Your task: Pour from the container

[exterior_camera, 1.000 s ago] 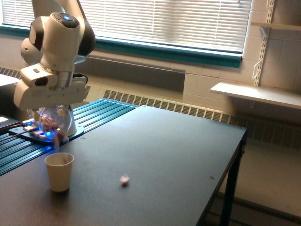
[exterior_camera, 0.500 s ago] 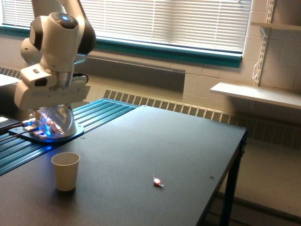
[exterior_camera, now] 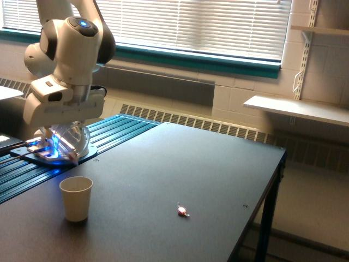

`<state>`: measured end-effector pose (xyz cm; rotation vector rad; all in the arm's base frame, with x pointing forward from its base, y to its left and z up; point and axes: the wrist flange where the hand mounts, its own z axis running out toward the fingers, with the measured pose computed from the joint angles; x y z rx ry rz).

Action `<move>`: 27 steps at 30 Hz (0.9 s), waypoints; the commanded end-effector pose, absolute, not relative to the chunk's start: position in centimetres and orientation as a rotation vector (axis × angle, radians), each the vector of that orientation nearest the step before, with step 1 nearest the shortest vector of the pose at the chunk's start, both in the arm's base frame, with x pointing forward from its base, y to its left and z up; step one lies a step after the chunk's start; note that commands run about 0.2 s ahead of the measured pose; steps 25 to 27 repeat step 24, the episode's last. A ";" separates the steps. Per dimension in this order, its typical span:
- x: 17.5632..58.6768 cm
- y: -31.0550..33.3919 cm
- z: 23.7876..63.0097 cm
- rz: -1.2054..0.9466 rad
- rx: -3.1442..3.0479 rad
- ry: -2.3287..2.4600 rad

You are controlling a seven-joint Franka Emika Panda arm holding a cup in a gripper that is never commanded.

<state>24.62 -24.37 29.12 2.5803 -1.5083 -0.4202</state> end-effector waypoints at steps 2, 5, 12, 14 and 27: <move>24.9 -23.9 29.3 -0.440 2.581 -1.512; 24.9 -23.9 29.3 -0.444 2.580 -1.521; 25.6 -23.8 29.6 -0.419 2.591 -1.530; 25.8 -23.6 29.7 -0.410 2.595 -1.526; 27.3 -23.1 30.2 -0.372 2.584 -1.533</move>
